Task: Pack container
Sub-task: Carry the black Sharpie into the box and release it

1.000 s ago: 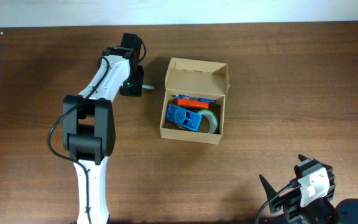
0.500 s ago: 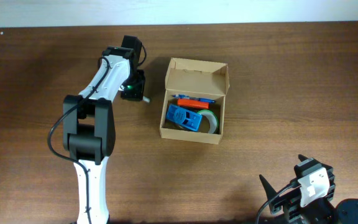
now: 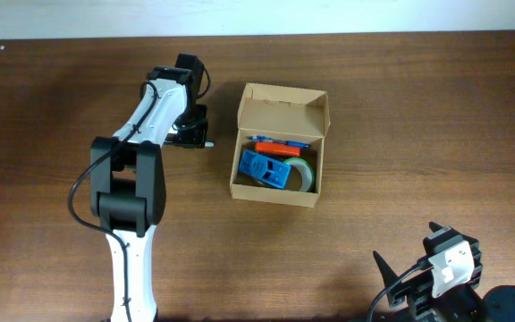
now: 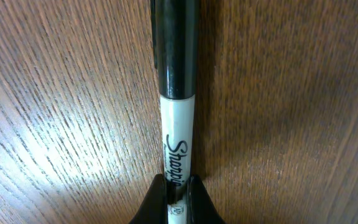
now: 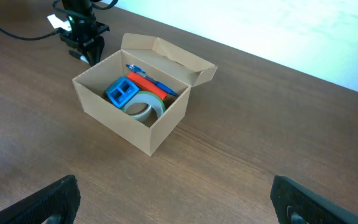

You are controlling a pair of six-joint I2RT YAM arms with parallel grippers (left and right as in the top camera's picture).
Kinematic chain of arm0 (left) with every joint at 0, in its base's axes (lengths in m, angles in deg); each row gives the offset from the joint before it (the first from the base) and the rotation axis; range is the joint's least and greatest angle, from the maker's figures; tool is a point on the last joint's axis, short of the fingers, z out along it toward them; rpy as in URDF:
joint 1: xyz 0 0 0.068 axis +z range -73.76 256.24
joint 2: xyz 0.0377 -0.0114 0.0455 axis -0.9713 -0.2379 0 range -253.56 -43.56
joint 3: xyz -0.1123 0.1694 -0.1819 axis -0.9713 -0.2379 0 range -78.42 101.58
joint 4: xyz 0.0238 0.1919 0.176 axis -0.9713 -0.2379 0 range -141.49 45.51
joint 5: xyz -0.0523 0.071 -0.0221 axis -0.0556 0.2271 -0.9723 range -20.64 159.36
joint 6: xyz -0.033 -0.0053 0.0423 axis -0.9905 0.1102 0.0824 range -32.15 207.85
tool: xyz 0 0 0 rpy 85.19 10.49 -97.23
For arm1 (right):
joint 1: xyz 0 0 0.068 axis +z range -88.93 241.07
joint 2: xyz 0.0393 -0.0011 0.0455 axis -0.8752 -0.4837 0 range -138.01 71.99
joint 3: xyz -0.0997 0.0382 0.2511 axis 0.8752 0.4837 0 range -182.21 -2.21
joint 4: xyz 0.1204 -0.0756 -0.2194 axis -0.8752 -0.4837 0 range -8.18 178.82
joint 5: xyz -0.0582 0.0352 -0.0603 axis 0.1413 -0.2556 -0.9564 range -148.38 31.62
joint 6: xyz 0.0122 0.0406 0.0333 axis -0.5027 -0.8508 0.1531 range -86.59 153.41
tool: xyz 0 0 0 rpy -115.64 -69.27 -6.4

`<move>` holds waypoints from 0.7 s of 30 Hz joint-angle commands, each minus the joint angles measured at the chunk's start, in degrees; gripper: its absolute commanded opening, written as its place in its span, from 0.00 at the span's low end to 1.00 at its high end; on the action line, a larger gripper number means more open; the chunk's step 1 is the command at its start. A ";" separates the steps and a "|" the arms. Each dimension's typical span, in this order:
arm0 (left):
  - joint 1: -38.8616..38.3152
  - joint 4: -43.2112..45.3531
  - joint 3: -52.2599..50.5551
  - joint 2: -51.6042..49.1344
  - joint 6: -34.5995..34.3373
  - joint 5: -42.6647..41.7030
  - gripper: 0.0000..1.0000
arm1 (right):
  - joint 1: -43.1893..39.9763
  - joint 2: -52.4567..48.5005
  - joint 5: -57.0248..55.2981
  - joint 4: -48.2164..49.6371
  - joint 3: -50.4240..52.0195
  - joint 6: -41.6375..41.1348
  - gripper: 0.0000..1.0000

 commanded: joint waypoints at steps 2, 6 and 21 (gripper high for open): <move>-0.37 -0.26 0.48 2.27 0.33 0.28 0.02 | -0.33 0.33 -0.52 0.13 0.15 -0.46 0.99; -2.93 -2.19 0.48 10.23 0.31 3.82 0.02 | -0.33 0.33 -0.52 0.13 0.15 -0.46 0.99; -19.78 -3.13 1.16 22.58 -5.20 6.93 0.02 | -0.33 0.33 -0.52 0.13 0.13 -0.46 0.99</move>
